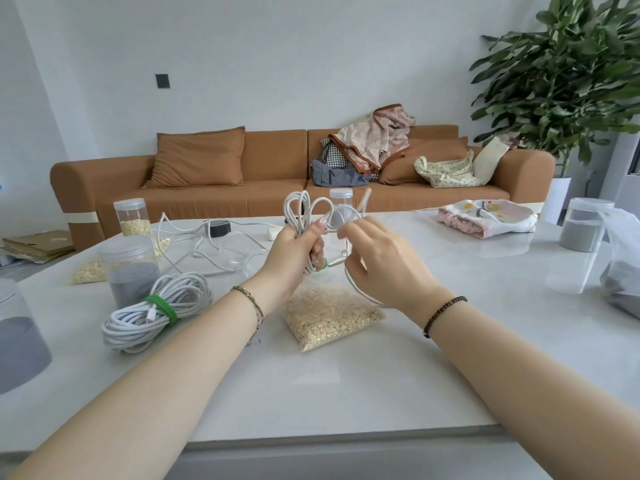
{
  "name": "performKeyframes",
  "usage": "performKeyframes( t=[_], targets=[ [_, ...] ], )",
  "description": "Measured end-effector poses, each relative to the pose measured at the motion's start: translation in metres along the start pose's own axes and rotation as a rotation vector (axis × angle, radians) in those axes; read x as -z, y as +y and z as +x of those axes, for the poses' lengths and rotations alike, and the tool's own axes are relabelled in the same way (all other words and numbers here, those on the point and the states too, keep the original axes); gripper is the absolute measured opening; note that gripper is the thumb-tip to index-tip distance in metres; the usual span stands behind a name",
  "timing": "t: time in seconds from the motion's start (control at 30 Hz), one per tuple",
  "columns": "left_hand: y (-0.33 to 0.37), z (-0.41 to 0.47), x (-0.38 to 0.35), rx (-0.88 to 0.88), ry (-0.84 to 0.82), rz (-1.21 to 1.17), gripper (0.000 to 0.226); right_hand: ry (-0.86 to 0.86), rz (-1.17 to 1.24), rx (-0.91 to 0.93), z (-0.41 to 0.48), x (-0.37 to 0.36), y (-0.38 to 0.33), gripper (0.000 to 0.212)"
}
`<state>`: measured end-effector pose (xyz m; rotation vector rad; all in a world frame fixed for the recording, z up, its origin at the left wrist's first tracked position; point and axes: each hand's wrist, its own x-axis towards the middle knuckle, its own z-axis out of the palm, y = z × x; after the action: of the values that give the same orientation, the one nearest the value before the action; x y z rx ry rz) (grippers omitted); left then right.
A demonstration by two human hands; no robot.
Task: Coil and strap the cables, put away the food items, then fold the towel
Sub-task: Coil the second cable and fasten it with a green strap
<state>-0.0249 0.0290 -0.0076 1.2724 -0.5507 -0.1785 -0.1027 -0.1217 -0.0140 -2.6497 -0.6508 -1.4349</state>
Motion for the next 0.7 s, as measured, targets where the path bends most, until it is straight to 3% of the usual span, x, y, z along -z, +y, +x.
performKeyframes(
  t=[0.17, 0.23, 0.37, 0.57, 0.7],
  targets=[
    [0.014, -0.005, -0.002, 0.121, -0.078, -0.223, 0.019, -0.04, 0.034, -0.275, -0.007, -0.005, 0.023, 0.044],
    [0.018, -0.009, -0.004, 0.182, -0.141, -0.287, 0.023, -0.004, 0.097, -0.324, -0.008, -0.004, 0.025, 0.042],
    [0.019, -0.014, -0.008, 0.23, -0.254, -0.339, 0.022, 0.062, 0.193, -0.392, -0.005, -0.004, 0.022, 0.007],
    [0.025, -0.008, 0.001, 0.164, -0.165, -0.401, 0.031, 0.064, 0.571, -0.741, -0.001, 0.006, 0.019, 0.023],
    [0.022, -0.006, 0.001, 0.153, -0.068, -0.363, 0.026, 0.011, 0.246, -0.745, -0.003, 0.01, 0.022, 0.04]
  ],
)
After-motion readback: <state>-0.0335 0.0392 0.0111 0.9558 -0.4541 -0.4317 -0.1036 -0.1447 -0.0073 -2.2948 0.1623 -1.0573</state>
